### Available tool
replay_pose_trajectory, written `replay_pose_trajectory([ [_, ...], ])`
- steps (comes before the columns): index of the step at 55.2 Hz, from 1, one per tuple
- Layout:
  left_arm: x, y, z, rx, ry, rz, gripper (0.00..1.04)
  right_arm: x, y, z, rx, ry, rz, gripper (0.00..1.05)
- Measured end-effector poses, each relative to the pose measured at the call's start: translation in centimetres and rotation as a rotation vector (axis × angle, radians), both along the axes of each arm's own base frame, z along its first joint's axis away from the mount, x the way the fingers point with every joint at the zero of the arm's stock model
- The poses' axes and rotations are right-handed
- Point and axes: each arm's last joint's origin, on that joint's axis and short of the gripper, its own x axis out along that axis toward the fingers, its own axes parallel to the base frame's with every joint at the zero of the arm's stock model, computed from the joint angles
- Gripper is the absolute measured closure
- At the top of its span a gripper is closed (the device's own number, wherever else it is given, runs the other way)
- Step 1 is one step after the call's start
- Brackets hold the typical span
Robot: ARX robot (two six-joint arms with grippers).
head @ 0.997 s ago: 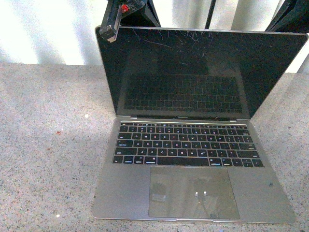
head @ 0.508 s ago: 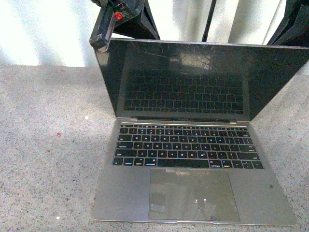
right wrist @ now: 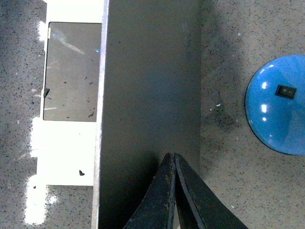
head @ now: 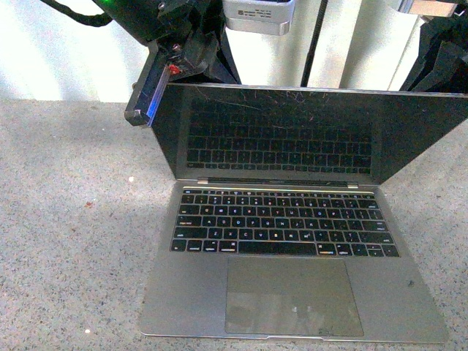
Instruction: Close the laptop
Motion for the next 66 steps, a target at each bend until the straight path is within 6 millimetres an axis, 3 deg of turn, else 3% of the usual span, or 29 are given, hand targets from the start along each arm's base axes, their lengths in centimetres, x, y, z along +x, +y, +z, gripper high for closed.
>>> replay_pose_trajectory([
  [31, -1.8, -1.1, -1.0, 0.031, -0.04, -0.061, 1.01, -1.6, 1.4, -1.9, -0.017, 0.04, 0.034, 1.02],
  [66, -3.4, -0.8, -3.9, 0.028, -0.055, -0.075, 1.01, -2.6, 2.7, -4.4, -0.002, 0.068, 0.064, 1.02],
])
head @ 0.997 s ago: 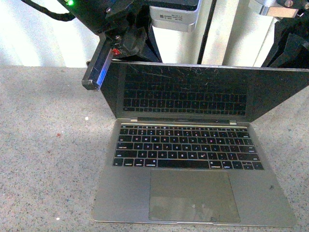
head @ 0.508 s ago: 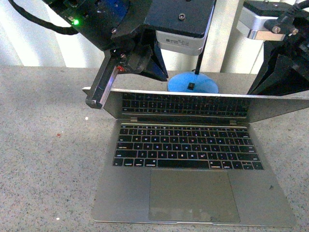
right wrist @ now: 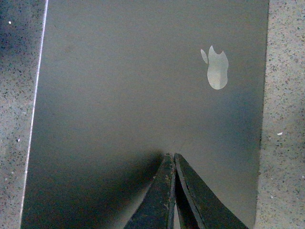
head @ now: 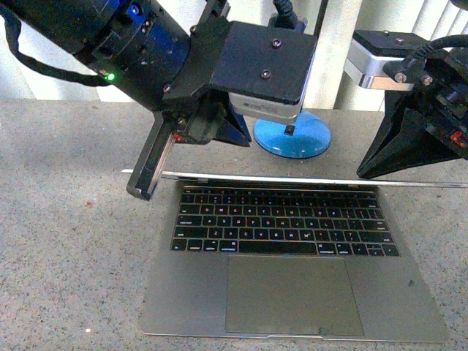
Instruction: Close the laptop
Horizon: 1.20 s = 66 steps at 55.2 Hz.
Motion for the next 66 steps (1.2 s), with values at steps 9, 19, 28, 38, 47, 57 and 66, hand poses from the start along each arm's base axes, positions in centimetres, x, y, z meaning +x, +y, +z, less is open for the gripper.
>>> replay_pose_trajectory([
  [9, -0.6, 0.1, -1.1, -0.004, 0.011, -0.012, 1.01, -0.1, 0.0, -0.4, 0.001, 0.003, -0.001, 1.02],
  [19, -1.3, 0.2, -2.3, -0.007, 0.02, -0.021, 1.01, -0.2, 0.0, -0.7, 0.003, -0.001, -0.003, 1.02],
  [28, -1.8, 0.1, -3.0, -0.012, 0.022, -0.03, 1.01, -0.3, 0.0, -1.3, 0.009, 0.009, -0.005, 1.02],
  [38, -2.2, 0.1, -3.6, -0.018, 0.028, -0.039, 1.01, -0.3, 0.1, -2.2, 0.011, 0.026, -0.004, 1.02],
  [47, -2.8, 0.0, -4.3, -0.019, 0.041, -0.049, 1.01, -0.4, 0.4, -3.1, 0.018, 0.039, -0.005, 1.02],
  [57, -3.3, 0.0, -5.0, -0.018, 0.053, -0.055, 1.01, -0.5, 0.9, -3.9, 0.033, 0.053, -0.002, 1.02],
  [66, -3.8, -0.1, -5.5, -0.019, 0.059, -0.059, 1.01, -0.6, 1.2, -4.6, 0.037, 0.06, 0.002, 1.02],
])
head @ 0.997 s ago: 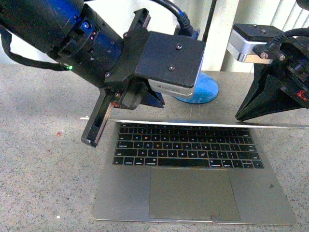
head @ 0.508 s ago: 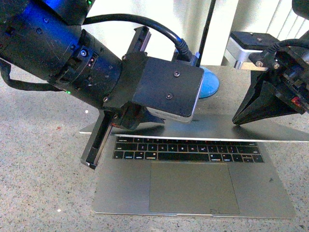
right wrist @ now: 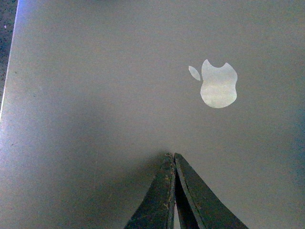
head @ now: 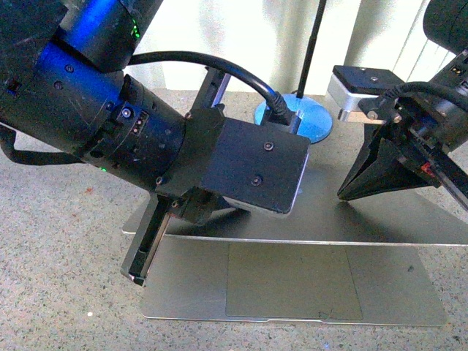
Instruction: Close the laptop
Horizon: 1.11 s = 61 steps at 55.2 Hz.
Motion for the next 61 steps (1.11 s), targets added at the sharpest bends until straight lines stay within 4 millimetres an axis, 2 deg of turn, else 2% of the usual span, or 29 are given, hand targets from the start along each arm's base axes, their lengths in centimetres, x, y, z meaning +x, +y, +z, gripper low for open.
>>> replay_pose_trajectory([
  [12, -0.5, -0.3, -1.2, -0.003, 0.02, -0.002, 1.01, -0.1, 0.3, -1.3, 0.009, 0.023, -0.004, 1.02],
  [35, -2.4, -1.3, -5.4, 0.015, 0.115, -0.022, 1.01, -1.1, 0.4, -3.8, 0.009, 0.073, -0.011, 1.02],
  [51, -3.1, -1.6, -6.2, 0.015, 0.135, -0.026, 1.01, -2.1, 0.3, -5.4, -0.013, 0.103, -0.006, 1.02],
  [61, -3.1, -1.6, -6.2, 0.015, 0.137, -0.023, 1.01, -2.3, 0.4, -5.7, -0.012, 0.107, -0.005, 1.02],
])
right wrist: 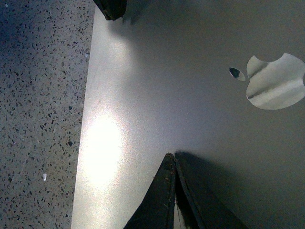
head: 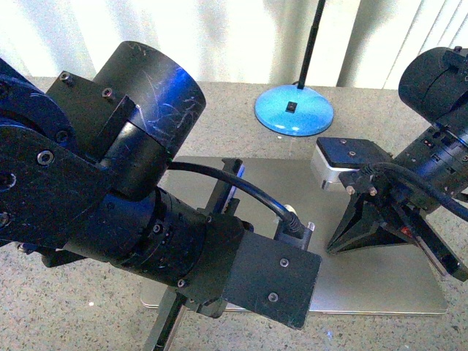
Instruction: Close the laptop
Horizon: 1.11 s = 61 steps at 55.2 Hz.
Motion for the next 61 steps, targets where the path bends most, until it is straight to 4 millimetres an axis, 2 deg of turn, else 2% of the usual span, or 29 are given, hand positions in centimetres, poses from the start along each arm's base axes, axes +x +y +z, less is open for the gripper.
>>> replay_pose_trajectory([
  [5, 0.1, 0.2, 0.2, -0.004, -0.003, 0.01, 1.01, 0.0, 0.0, 0.0, 0.007, 0.001, -0.004, 1.02],
  [11, 0.5, 0.4, 1.5, -0.031, -0.023, 0.04, 1.01, 0.2, 0.1, 0.5, 0.032, -0.019, -0.016, 1.02],
  [27, 2.5, 1.6, 8.2, -0.289, -0.195, 0.234, 1.01, 1.7, 0.4, 6.0, 0.191, -0.346, -0.117, 1.02],
  [34, 3.1, 3.0, 11.9, -0.443, -0.257, 0.368, 1.01, 2.1, 0.2, 8.4, 0.237, -0.5, -0.198, 1.02],
  [44, 3.0, 6.2, 16.8, -0.648, -0.273, 0.567, 1.01, 2.0, -0.5, 12.7, 0.327, -0.772, -0.419, 1.02],
  [47, 2.6, 7.6, 18.2, -0.717, -0.276, 0.639, 1.01, 1.7, -0.7, 13.9, 0.365, -0.823, -0.49, 1.02],
  [50, 1.7, 9.6, 19.6, -0.808, -0.265, 0.722, 1.01, 1.0, -1.2, 16.0, 0.44, -0.905, -0.594, 1.02],
  [55, 0.8, 12.2, 20.8, -0.92, -0.231, 0.831, 1.01, 0.0, -1.9, 18.9, 0.576, -0.952, -0.777, 1.02],
  [58, 0.2, 14.2, 21.2, -0.991, -0.202, 0.927, 1.01, -0.8, -2.6, 21.1, 0.687, -0.946, -0.951, 1.02],
  [61, -0.4, 15.6, 21.2, -1.03, -0.183, 0.988, 1.01, -1.3, -2.9, 21.8, 0.734, -0.934, -1.011, 1.02],
])
